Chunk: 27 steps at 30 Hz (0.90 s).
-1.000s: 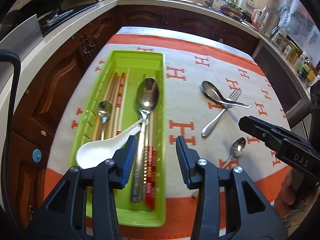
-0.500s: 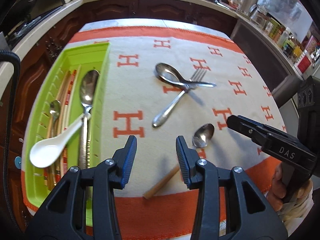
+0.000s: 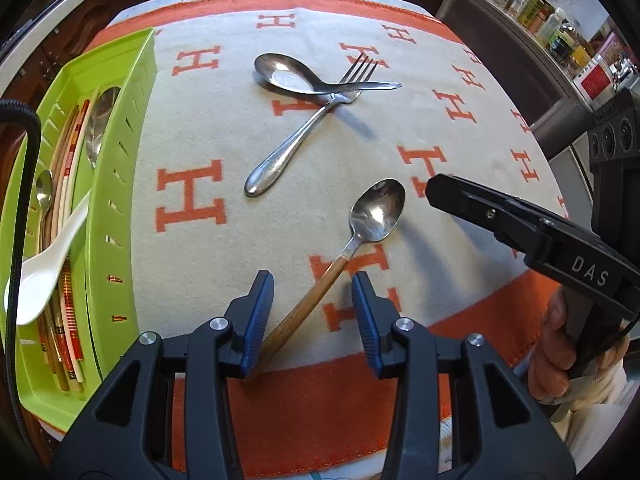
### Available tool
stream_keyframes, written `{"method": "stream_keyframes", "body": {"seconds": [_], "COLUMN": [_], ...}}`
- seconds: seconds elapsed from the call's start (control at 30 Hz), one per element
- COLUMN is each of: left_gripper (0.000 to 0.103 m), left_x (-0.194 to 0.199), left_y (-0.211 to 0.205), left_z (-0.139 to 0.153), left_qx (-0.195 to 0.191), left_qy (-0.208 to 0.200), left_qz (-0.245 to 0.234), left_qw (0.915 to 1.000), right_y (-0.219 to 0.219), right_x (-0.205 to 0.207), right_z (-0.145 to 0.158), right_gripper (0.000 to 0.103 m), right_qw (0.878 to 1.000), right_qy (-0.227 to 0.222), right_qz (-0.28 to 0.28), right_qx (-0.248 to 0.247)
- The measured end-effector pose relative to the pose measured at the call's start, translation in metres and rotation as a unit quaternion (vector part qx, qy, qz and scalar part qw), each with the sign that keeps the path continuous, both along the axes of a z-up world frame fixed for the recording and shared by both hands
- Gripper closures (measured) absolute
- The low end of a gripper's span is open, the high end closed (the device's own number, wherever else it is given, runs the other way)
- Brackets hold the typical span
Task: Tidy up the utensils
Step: 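Grasp the wooden-handled steel spoon with the left tool and lift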
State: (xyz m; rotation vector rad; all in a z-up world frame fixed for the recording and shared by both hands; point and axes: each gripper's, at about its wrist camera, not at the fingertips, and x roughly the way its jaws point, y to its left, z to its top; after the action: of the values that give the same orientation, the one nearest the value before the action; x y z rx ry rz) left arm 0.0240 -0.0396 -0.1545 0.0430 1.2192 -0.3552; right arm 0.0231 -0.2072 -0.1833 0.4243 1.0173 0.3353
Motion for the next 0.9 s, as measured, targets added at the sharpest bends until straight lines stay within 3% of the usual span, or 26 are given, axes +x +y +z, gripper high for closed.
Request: {"method": "stream_keyframes", "body": {"seconds": [0.23, 0.33, 0.43, 0.67, 0.9], "left_gripper": [0.069, 0.087, 0.099, 0.099, 0.099], "left_x": [0.001, 0.000, 0.004, 0.003, -0.003], "left_y": [-0.014, -0.018, -0.010, 0.006, 0.028], "left_z": [-0.001, -0.002, -0.001, 0.006, 0.053], "left_qx": [0.025, 0.037, 0.019, 0.006, -0.024], "left_qy": [-0.028, -0.046, -0.042, -0.033, -0.064], "left_qz": [-0.030, -0.037, -0.019, 0.014, 0.033], "left_qw": [0.9988, 0.9976, 0.9988, 0.9993, 0.9972], "right_y": [-0.001, 0.000, 0.000, 0.004, 0.007], "right_x": [0.000, 0.000, 0.001, 0.003, 0.019], "right_z": [-0.007, -0.009, -0.010, -0.003, 0.024], "right_gripper": [0.061, 0.061, 0.061, 0.061, 0.061], "right_qw": [1.000, 1.000, 1.000, 1.000, 1.000], "right_qy": [0.006, 0.005, 0.005, 0.001, -0.012], "right_qz": [0.001, 0.002, 0.004, 0.012, 0.020], "right_qx": [0.004, 0.005, 0.004, -0.011, -0.007]}}
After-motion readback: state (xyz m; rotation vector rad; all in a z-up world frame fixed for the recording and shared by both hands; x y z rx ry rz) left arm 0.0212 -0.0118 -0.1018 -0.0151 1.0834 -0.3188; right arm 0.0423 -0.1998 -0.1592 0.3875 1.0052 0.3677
